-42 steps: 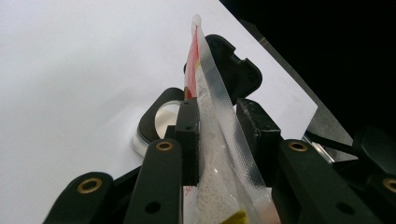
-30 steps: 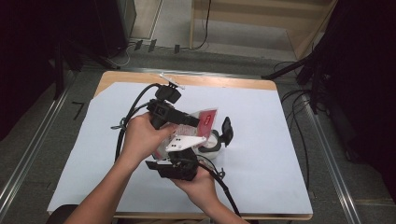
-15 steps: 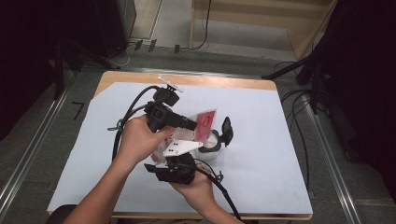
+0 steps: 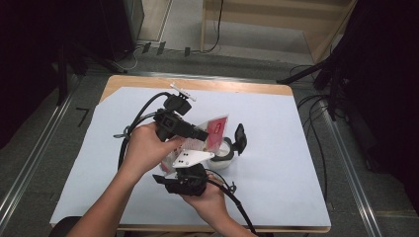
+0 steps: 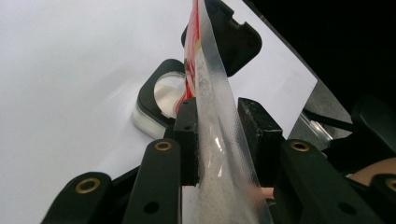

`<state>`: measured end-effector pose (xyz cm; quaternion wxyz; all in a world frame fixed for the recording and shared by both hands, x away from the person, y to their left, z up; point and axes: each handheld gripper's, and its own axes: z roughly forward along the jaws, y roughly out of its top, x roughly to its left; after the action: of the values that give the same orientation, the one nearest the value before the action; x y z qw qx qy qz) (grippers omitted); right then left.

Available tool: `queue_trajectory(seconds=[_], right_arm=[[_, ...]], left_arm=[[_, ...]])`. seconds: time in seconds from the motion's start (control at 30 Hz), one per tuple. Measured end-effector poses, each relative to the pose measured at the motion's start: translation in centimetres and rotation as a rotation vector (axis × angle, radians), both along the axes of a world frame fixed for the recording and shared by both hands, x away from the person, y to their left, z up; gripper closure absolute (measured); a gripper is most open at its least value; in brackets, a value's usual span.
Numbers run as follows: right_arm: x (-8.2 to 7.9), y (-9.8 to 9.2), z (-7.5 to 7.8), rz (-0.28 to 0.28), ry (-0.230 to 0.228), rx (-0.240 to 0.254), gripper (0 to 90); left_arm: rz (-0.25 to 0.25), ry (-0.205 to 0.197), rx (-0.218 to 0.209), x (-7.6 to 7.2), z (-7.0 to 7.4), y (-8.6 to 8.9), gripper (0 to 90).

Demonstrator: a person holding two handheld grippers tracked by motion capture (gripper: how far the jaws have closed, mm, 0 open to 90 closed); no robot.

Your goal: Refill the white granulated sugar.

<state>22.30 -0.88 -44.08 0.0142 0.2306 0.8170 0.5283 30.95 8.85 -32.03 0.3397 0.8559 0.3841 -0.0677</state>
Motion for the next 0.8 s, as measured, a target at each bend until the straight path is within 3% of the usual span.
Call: queue_trajectory(seconds=[0.27, 0.43, 0.57, 0.8], right_arm=[[-0.4, 0.4, -0.8, 0.021, -0.053, -0.045, 60.1], [-0.5, 0.6, -1.2, 0.031, -0.053, -0.066, 59.6], [-0.6, 0.8, -1.7, 0.043, -0.042, -0.095, 60.1], [-0.8, 1.0, -2.3, 0.051, -0.061, -0.123, 60.9]], left_arm=[[-0.011, 0.017, 0.019, 0.0, -0.1, 0.3, 71.0], [-0.008, 0.064, -0.018, 0.5, -0.7, 0.8, 71.3], [-0.01, 0.082, -0.013, 0.8, -1.1, 0.9, 71.5], [-0.029, 0.105, -0.011, 1.2, -1.9, 0.7, 72.1]])
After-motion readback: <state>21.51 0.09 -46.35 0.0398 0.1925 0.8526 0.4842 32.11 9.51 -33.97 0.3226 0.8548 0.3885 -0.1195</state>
